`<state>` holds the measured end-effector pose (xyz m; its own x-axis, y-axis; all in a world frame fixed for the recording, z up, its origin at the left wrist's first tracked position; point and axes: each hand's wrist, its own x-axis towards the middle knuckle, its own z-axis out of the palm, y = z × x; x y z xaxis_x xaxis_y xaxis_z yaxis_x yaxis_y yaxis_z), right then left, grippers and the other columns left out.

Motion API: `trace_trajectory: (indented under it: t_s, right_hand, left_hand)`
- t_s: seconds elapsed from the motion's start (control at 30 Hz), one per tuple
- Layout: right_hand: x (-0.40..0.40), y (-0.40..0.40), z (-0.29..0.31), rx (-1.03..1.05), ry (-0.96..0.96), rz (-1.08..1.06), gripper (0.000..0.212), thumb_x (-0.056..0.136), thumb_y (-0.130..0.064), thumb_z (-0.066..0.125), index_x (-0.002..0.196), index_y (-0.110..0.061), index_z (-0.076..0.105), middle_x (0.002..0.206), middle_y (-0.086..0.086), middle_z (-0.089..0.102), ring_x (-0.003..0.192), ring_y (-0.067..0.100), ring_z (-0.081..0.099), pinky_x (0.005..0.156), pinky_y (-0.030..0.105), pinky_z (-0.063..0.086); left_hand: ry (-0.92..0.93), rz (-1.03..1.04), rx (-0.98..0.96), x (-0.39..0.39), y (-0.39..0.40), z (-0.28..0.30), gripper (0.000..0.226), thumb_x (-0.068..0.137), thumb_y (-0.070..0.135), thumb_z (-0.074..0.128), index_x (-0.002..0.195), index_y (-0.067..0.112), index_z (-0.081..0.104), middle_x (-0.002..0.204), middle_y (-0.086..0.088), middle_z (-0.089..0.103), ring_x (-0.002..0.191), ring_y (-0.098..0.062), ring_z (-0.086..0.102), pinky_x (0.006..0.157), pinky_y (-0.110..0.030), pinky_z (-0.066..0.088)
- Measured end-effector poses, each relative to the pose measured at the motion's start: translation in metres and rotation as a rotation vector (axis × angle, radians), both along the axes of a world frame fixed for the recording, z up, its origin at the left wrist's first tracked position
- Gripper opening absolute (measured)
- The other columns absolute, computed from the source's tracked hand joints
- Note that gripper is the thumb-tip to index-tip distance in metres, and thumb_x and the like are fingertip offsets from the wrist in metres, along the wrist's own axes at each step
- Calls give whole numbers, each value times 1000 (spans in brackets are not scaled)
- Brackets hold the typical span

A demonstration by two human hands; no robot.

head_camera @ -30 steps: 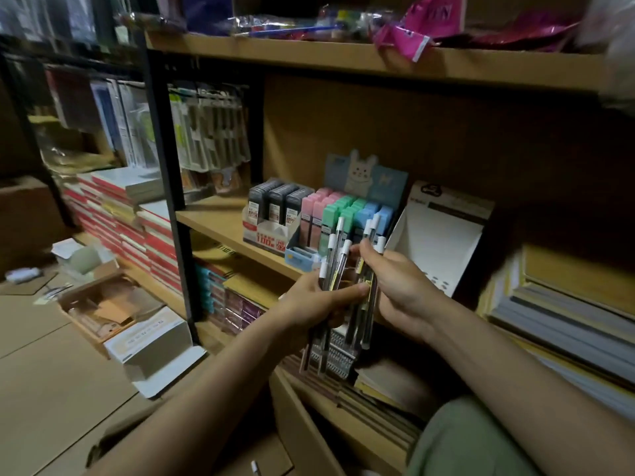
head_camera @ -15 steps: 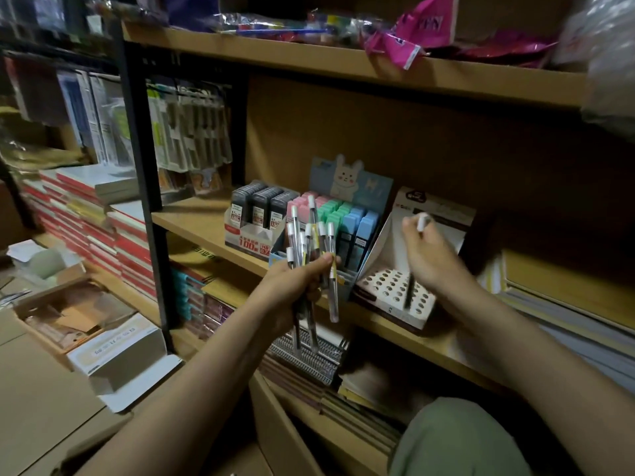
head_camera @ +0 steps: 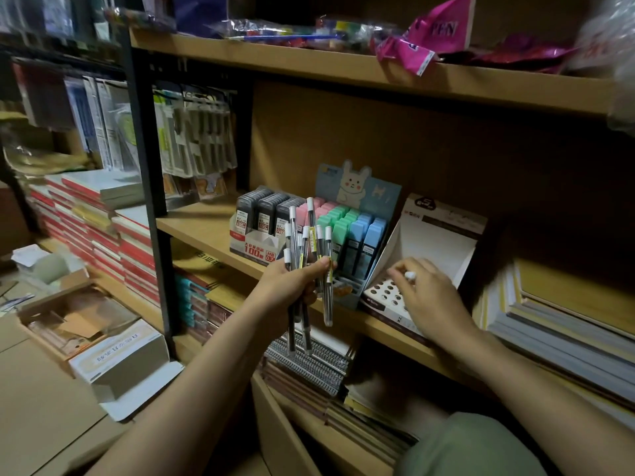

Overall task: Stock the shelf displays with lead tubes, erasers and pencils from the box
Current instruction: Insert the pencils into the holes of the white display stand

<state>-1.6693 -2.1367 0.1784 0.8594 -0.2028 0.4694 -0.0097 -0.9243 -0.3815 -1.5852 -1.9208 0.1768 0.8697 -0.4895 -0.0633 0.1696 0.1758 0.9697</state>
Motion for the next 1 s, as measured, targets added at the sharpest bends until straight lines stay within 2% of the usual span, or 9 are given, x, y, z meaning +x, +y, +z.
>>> trace_trajectory:
  t_s: [0.2, 0.27, 0.4, 0.5, 0.57, 0.7, 0.83, 0.9, 1.0]
  right_hand:
    - [-7, 2, -12, 18, -73, 75, 19, 98, -39, 44, 94, -26, 57, 91, -15, 53, 81, -4, 54, 69, 10, 43]
    - [-4, -4, -4, 62, -54, 56, 12, 98, -39, 45, 97, -30, 52, 91, -16, 55, 78, -4, 57, 63, 9, 46]
    - [8, -19, 21, 150, -121, -76, 17, 93, -39, 58, 92, -24, 50, 80, -6, 63, 63, 7, 63, 47, 20, 53]
    - [17, -22, 32, 139, -137, -101, 18, 90, -32, 65, 89, -17, 55, 76, 0, 63, 65, 15, 65, 58, 38, 59]
    - [23, -20, 36, 145, -102, -105, 18, 91, -32, 64, 91, -16, 56, 76, 1, 64, 66, 16, 65, 63, 41, 60]
    - [31, -18, 45, 122, -79, -145, 22, 89, -36, 67, 84, -17, 59, 70, -1, 65, 55, 11, 65, 58, 28, 57]
    - [33, -19, 47, 338, -46, -46, 12, 88, -28, 69, 88, -17, 67, 74, 1, 68, 58, 6, 68, 51, 14, 52]
    - [31, -19, 43, 390, -68, -6, 11, 90, -25, 66, 93, -15, 68, 77, 4, 69, 61, 6, 69, 53, 13, 52]
    - [26, -19, 39, 285, -125, 15, 13, 93, -23, 63, 91, -11, 67, 73, 2, 69, 59, 3, 67, 55, 13, 54]
  left_hand:
    - [20, -6, 1, -4, -2, -3, 19, 86, 25, 69, 78, 8, 73, 62, -2, 44, 51, -10, 38, 46, -16, 32]
    - [14, -13, 18, -6, -4, -4, 19, 87, 24, 68, 80, 7, 72, 60, -1, 46, 48, -9, 39, 44, -15, 32]
    - [4, -36, 50, -9, -12, -8, 25, 89, 23, 66, 91, -2, 71, 53, 4, 52, 45, -6, 42, 42, -15, 35]
    - [-12, -48, 91, -9, -18, -11, 38, 89, 24, 66, 105, -10, 67, 54, 4, 52, 47, -7, 44, 45, -15, 36]
    - [-15, -51, 101, -10, -21, -13, 39, 89, 24, 66, 107, -10, 67, 55, 5, 51, 49, -7, 43, 46, -16, 36]
    - [-17, -66, 111, -10, -25, -14, 35, 89, 25, 66, 104, -6, 68, 61, 1, 49, 53, -9, 43, 50, -19, 36]
    - [-35, -67, 133, -7, -25, -15, 39, 88, 27, 67, 107, -7, 67, 62, 0, 49, 54, -10, 44, 51, -20, 37]
    - [-42, -67, 144, -7, -25, -17, 43, 87, 28, 67, 109, -8, 66, 64, -1, 50, 55, -10, 45, 53, -21, 37]
    - [-32, -48, 159, -9, -29, -19, 49, 84, 30, 71, 113, -9, 62, 70, -5, 53, 58, -12, 47, 56, -24, 38]
